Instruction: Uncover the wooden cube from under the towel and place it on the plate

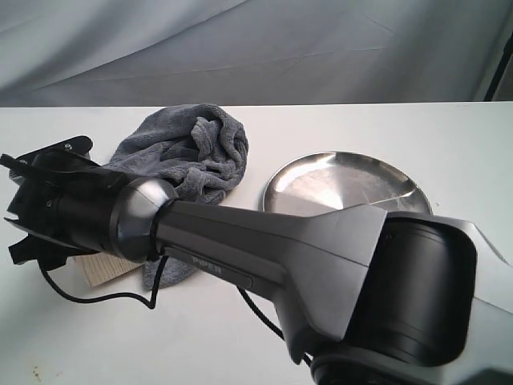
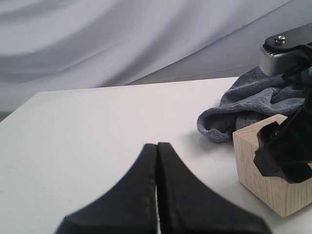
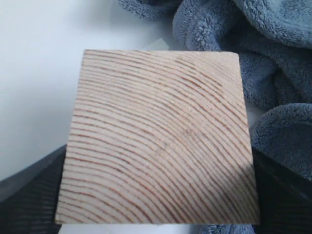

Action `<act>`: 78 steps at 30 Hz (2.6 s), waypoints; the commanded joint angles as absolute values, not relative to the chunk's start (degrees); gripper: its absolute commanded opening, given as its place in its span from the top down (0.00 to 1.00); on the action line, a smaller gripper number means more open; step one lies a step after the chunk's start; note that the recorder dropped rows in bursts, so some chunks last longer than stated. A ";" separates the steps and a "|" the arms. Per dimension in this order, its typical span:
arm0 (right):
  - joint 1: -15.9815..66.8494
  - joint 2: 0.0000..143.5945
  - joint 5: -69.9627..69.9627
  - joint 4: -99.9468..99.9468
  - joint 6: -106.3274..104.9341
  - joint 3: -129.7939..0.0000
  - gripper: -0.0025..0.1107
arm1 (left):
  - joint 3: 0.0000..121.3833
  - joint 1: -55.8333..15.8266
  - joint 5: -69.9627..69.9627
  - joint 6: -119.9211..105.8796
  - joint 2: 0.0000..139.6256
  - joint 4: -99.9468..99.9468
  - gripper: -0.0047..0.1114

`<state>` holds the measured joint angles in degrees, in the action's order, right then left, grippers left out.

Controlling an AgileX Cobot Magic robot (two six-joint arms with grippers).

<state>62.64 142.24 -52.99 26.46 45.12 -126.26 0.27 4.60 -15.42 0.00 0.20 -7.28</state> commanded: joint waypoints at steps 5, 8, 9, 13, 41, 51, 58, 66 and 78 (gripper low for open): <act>62.71 140.87 -54.08 27.88 44.95 -126.42 0.66 | 0.00 4.43 -15.32 0.00 0.00 -6.63 0.96; 62.71 142.39 -53.87 27.35 45.47 -126.42 0.65 | 0.00 4.43 -15.32 0.00 0.00 -6.63 0.96; 62.71 143.08 -53.43 26.71 45.47 -126.42 0.64 | 0.00 4.43 -15.32 0.00 0.00 -6.63 0.96; 62.71 145.14 -52.70 26.09 45.47 -126.42 0.54 | 0.00 4.43 -15.32 0.00 0.00 -6.63 0.96; 62.47 147.49 -44.12 25.24 43.74 -126.42 0.25 | 0.00 4.43 -15.32 0.00 0.00 -6.63 0.96; 62.47 147.49 -41.82 25.53 43.70 -126.42 0.19 | 0.00 4.43 -15.32 0.00 0.00 -6.63 0.96; 62.47 147.49 -43.25 25.26 43.70 -126.42 0.36 | 0.00 4.43 -15.32 0.00 0.00 -6.63 0.96; 62.47 147.06 -46.69 26.65 43.70 -126.42 0.57 | 0.00 4.43 -15.32 0.00 0.00 -6.63 0.96; 62.47 143.69 -47.91 26.30 40.47 -126.42 0.57 | 0.00 4.43 -15.32 0.00 0.00 -6.63 0.96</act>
<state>62.64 145.74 -48.59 25.49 41.28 -126.26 0.27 4.60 -15.42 0.00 0.20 -7.28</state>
